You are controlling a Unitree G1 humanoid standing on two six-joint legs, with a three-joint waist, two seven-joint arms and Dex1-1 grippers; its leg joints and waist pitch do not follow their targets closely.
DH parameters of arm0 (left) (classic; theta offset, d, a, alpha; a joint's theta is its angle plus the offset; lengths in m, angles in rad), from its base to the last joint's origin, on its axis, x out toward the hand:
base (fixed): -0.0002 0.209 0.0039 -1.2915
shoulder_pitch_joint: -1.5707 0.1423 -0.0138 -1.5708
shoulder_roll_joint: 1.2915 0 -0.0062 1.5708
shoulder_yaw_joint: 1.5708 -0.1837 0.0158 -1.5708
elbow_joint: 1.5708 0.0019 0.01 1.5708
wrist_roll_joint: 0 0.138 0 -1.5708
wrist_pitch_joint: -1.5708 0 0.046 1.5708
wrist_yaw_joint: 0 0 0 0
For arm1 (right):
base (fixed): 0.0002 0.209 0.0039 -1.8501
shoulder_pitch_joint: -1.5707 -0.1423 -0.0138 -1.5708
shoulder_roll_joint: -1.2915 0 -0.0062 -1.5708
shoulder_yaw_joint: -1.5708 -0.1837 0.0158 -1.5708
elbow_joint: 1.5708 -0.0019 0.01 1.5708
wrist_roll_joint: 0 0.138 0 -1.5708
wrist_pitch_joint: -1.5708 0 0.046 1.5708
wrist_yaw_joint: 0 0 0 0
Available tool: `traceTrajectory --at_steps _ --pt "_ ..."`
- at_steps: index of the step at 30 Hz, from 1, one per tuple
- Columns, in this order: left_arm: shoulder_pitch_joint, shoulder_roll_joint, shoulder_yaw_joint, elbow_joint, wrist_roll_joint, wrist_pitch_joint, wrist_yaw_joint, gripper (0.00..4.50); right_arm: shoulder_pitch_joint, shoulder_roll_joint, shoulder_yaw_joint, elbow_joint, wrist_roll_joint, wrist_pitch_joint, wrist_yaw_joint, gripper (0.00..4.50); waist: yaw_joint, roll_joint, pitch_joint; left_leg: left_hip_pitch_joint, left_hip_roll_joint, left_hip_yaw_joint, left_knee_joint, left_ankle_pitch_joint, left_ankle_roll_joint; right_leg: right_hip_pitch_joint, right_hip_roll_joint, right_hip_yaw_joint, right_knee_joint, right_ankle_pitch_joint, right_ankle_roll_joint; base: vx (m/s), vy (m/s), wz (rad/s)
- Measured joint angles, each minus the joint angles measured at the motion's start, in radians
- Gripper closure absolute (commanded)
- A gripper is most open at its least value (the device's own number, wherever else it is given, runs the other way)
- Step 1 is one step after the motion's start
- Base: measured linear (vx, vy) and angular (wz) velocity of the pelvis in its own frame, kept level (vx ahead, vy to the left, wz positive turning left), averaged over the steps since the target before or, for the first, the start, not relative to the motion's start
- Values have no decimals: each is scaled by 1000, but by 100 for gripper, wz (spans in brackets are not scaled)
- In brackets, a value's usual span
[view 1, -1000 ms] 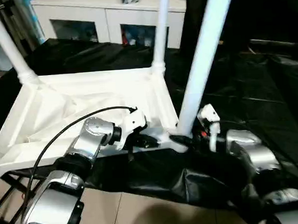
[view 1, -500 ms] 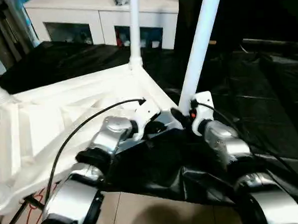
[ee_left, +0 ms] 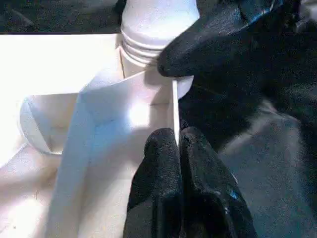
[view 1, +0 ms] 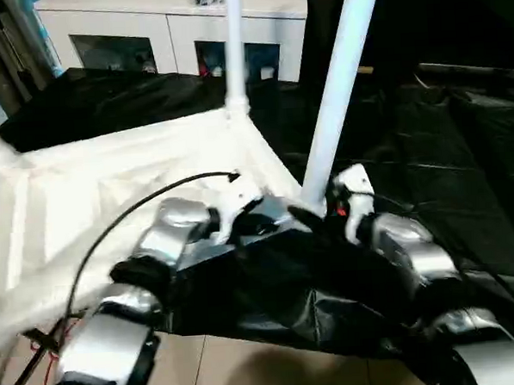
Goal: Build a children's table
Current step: Rotate leg to tighten
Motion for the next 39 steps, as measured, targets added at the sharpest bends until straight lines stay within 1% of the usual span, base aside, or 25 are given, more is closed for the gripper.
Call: traceTrajectory --at_steps 4,5,8,10,12,14,17,20,28,31,33,34,35,37,39 --pt "9 28 -20 -14 -15 -24 -103 450 40 -40 39 -72 18 33 130 59 11 0 0 0 0 0 1 0 0 1 0 0 0 0 0 0 0 0" --pt "9 34 -23 -15 -18 -28 -121 450 51 -50 45 -93 24 44 160 59 14 0 0 0 0 0 1 0 0 1 0 0 0 0 0 0 0 0" --pt "9 43 -28 -18 -20 -31 -151 450 60 -68 61 -117 28 58 203 59 19 0 0 -1 0 0 1 0 0 1 0 0 0 0 0 0 0 0" --pt "9 47 -30 -19 -22 -32 -167 450 65 -80 72 -134 28 67 223 84 21 0 0 0 0 0 0 0 0 1 0 0 0 0 0 0 0 0" --pt "9 49 -30 -19 -22 -34 -180 450 68 -86 72 -139 27 69 235 97 25 0 0 -1 0 0 0 0 0 0 0 0 0 0 0 0 0 0" --pt "9 53 -32 -19 -23 -37 -193 450 73 -90 73 -145 27 72 248 125 28 0 0 0 0 0 0 0 0 0 0 0 0 -1 1 0 0 0" --pt "9 57 -34 -19 -23 -37 -207 450 80 -93 73 -164 27 90 249 142 30 0 0 0 0 0 0 0 0 0 0 0 0 -1 1 0 0 0" --pt "9 58 -34 -19 -23 -37 -212 450 83 -93 75 -172 27 96 249 171 30 0 0 0 0 0 0 0 0 0 0 0 0 -1 1 0 0 0" --pt "9 58 -33 -19 -23 -36 -212 450 83 -92 74 -178 28 111 247 180 30 0 0 0 0 0 0 0 0 0 0 0 0 -1 1 0 0 0" --pt "10 58 -28 -19 -23 -29 -181 450 81 -65 55 -169 28 116 188 180 28 0 0 0 0 0 0 0 0 1 0 0 0 0 0 0 0 0" --pt "10 52 -25 -16 -22 -28 -145 450 74 -46 38 -150 28 115 137 180 24 0 0 1 0 0 1 0 0 1 0 0 0 1 -1 0 0 0" --pt "10 46 -21 -10 -22 -28 -122 450 64 -36 31 -130 27 111 106 180 21 0 0 1 0 0 1 0 0 1 0 1 0 1 -1 0 0 0" --pt "6 33 -9 5 -19 -27 -65 450 38 -7 13 -91 22 105 27 180 14 0 0 2 0 0 1 0 -1 1 0 1 1 1 -1 0 0 0" --pt "0 11 5 20 -10 -21 3 450 9 23 -7 -52 13 100 -78 180 1 0 0 1 0 0 1 0 -1 1 -1 1 1 0 0 0 0 0" --pt "-7 -11 7 28 -3 -7 53 450 -3 47 -23 -22 13 83 -166 180 -4 0 0 2 0 0 1 0 -1 1 -1 1 1 -1 2 0 0 0"
